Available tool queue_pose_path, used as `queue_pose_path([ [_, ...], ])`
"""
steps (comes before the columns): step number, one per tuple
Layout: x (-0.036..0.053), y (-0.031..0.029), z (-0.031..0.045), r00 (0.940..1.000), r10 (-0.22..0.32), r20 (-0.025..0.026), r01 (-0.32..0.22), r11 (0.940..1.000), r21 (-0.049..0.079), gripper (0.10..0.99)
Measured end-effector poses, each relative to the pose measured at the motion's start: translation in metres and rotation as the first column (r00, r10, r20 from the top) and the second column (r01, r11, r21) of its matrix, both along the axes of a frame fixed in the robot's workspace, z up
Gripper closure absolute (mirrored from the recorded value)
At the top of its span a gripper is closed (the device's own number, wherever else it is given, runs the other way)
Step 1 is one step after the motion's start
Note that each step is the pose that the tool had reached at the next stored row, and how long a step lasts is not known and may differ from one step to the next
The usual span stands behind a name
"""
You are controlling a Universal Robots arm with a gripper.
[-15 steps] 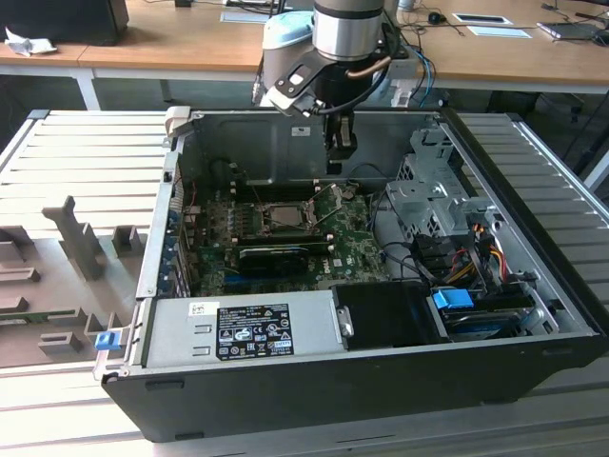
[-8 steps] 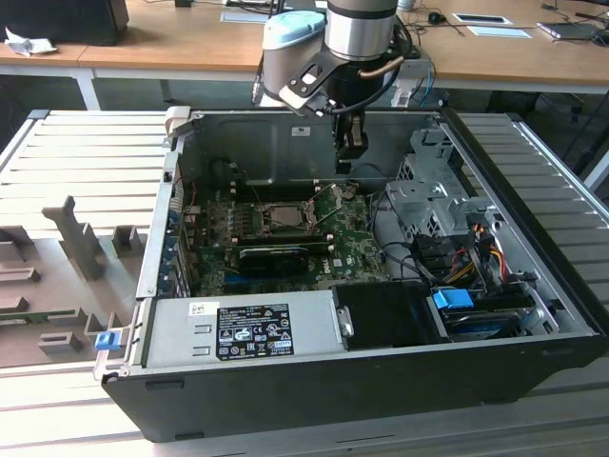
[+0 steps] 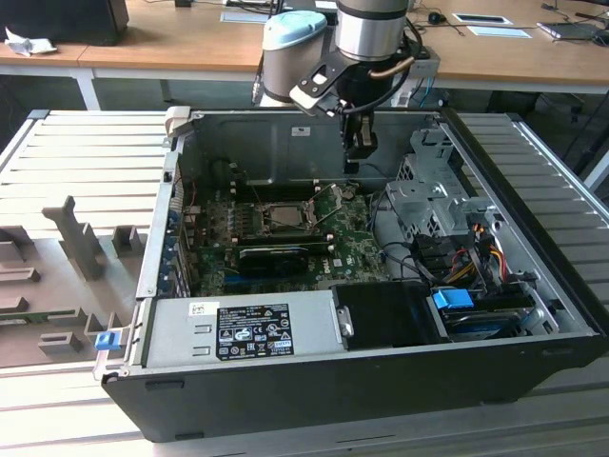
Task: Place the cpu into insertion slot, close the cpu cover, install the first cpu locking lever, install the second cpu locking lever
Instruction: 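Close the cpu cover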
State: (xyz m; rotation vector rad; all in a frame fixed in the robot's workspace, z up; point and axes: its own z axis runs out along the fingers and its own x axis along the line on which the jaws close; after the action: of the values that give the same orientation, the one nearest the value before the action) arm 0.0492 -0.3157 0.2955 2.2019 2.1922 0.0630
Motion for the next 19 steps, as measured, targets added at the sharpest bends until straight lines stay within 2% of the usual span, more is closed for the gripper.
queue_pose_path([
  [6, 0.0004, -0.0001, -0.0020, 1.0000, 0.000, 0.0009, 0.000, 1.0000, 0.000, 0.980],
  [12, 0.0003, -0.0001, -0.0079, 1.0000, 0.000, 0.0019, 0.000, 1.0000, 0.000, 0.980],
  [19, 0.0042, -0.0001, -0.0243, 0.9999, 0.014, 0.0018, -0.014, 0.9999, -0.002, 0.980],
])
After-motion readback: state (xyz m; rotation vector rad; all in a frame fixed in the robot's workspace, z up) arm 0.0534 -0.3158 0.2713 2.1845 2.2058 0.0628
